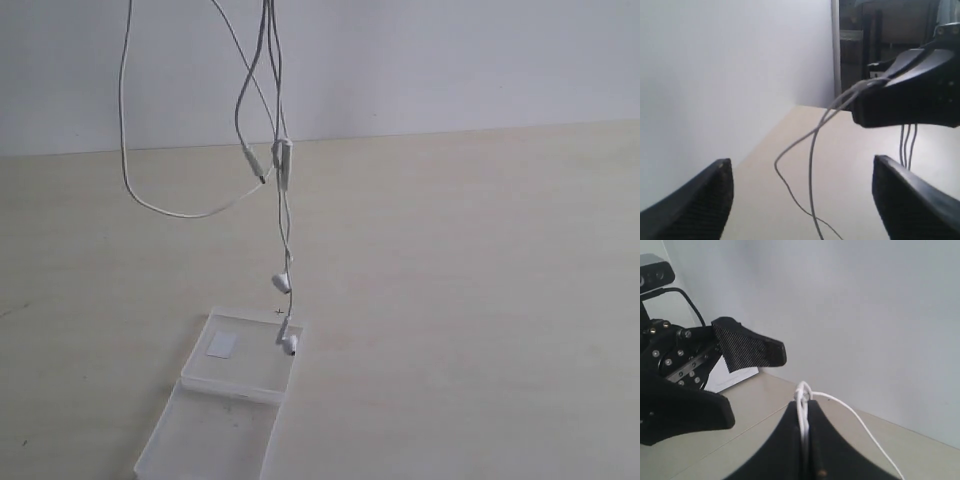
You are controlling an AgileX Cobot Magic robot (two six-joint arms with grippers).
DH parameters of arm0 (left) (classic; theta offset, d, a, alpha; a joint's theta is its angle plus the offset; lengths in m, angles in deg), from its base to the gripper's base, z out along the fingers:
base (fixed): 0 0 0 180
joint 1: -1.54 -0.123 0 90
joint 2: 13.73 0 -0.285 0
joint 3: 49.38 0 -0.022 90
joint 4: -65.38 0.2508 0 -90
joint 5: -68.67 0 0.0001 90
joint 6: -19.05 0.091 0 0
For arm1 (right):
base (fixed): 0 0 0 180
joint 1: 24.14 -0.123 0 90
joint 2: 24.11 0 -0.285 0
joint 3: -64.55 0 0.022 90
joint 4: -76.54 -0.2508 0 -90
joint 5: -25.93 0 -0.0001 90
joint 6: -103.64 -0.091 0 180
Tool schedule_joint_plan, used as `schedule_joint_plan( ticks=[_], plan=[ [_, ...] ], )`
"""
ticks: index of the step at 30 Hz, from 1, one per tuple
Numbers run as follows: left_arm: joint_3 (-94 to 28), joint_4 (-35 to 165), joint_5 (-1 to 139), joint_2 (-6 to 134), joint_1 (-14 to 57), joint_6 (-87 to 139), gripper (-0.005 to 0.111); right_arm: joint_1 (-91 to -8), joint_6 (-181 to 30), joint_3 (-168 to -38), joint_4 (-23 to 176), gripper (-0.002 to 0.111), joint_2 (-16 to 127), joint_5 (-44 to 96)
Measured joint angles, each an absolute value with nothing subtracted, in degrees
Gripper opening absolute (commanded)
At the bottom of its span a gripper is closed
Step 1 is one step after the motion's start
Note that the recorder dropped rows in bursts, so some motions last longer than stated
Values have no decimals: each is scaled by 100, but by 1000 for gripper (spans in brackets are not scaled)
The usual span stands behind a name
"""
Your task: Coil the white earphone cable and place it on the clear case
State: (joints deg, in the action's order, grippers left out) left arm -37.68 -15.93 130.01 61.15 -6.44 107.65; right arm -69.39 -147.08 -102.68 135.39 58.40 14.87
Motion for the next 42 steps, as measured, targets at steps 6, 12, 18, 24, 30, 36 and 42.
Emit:
schedule_joint_plan(
  ticks=[6,12,18,24,30,36,42],
  plan=[
    [-3768,-2126,13001,6115,-644,11375,74,-6939,-16279,-10268,14823,0,5840,1253],
    [-3768,-1872,13001,6115,-644,11343,74,-6939,-18709,-10268,17152,0,5877,1087],
    [-3768,-1672,13048,6115,-644,11155,74,-6939,-18998,-10268,17570,0,6146,542],
    [-3642,-1477,13106,6115,-644,11077,74,-6939,-18935,-10268,17623,0,6342,397],
    [-3316,-1678,13311,6308,-644,11271,74,-6939,-18904,-10268,17637,0,6270,300],
    [-3108,-1931,13482,6532,-417,11681,74,-6939,-18890,-10268,17664,0,6235,235],
    [-3122,-2249,13492,6680,-147,11704,74,-6939,-18899,-10477,17905,0,6246,-166]
  ],
)
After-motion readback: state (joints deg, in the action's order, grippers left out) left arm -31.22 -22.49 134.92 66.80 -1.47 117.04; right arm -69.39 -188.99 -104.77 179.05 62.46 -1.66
